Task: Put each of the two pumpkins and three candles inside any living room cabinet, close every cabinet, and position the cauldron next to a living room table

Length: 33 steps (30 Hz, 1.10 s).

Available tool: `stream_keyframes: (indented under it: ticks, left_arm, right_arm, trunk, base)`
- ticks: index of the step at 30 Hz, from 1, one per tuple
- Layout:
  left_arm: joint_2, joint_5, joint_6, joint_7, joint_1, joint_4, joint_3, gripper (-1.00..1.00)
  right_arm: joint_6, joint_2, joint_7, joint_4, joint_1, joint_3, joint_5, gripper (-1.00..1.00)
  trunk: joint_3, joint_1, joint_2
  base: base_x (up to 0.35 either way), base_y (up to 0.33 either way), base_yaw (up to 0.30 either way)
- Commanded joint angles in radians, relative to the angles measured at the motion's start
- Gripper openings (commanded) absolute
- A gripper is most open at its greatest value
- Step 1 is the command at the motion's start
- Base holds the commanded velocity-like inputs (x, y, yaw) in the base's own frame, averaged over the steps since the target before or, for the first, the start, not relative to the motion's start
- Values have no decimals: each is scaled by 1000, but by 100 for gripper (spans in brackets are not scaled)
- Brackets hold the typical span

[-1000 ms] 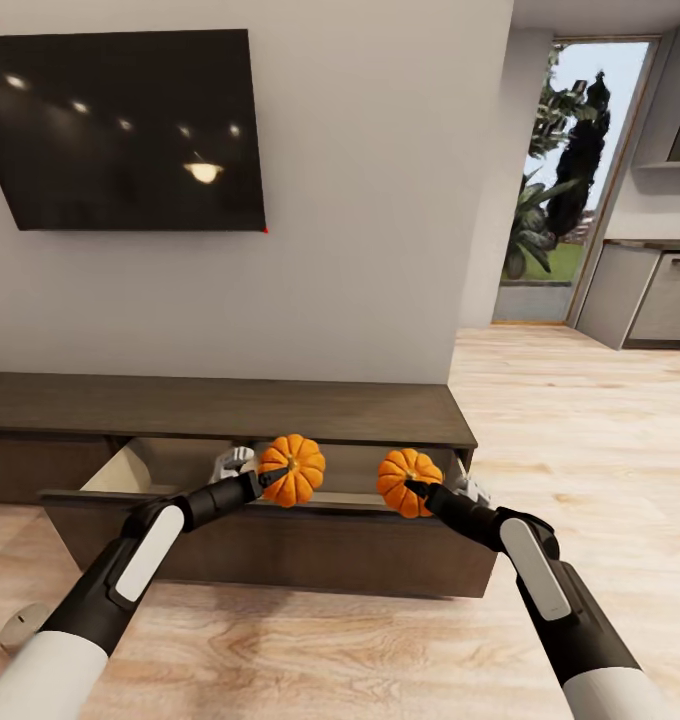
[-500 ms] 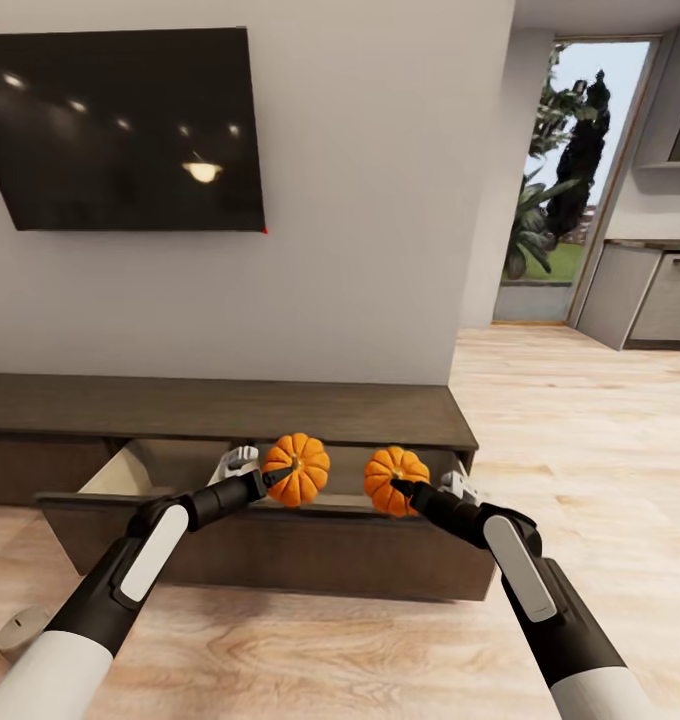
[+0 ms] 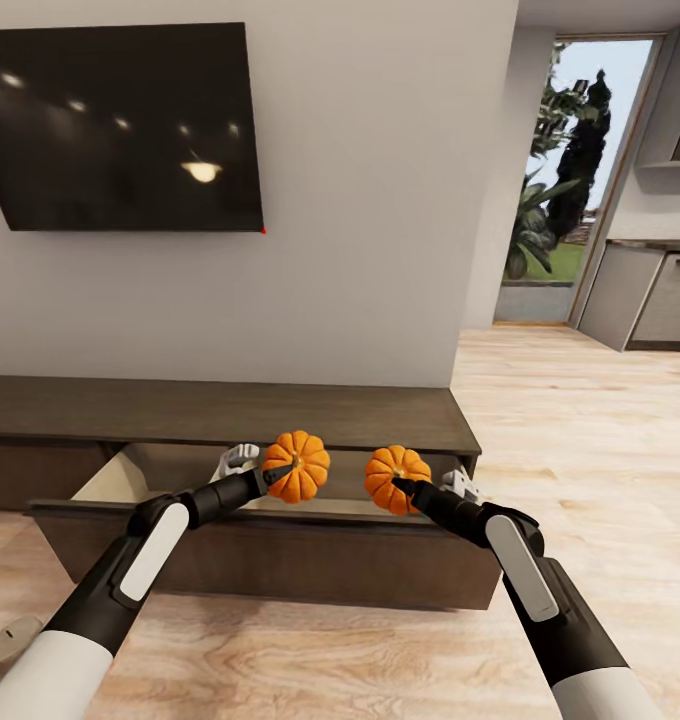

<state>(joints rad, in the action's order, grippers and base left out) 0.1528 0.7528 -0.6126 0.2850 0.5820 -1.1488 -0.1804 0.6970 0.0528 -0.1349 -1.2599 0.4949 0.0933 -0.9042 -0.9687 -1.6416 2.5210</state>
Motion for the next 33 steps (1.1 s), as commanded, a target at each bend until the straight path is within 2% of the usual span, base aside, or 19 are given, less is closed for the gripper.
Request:
stream_keyframes:
  ticks: [1,4,13,20,33]
  left_arm:
    - [1,5,-4,-1,1,-1,-1,-100]
    - [1,5,-4,-2,0,-1,-1,-100]
    - [-1,5,-4,-29,0,-2,-2,-100]
    - [-1,5,-5,-42,1,-1,-30,-100]
    - [-7,5,-15,-98,8,12,-34,-100]
  right_arm:
    - [1,1,-10,-1,1,2,-12,-100]
    - [2,1,-11,-1,1,3,-12,-100]
    - [2,1,-12,0,1,3,-12,-100]
    - [6,1,-11,0,1,3,-13,-100]
    - [13,-1,-22,17,10,7,-12,-100]
  trunk:
    - [-1,0,0]
    - [-1,0,0]
    - [34,4,-2]
    - [61,7,-3]
    - [111,13,-6]
  base:
    - [2,0,0]
    - [0,0,0]
    - [0,0,0]
    - [0,0,0]
    - [0,0,0]
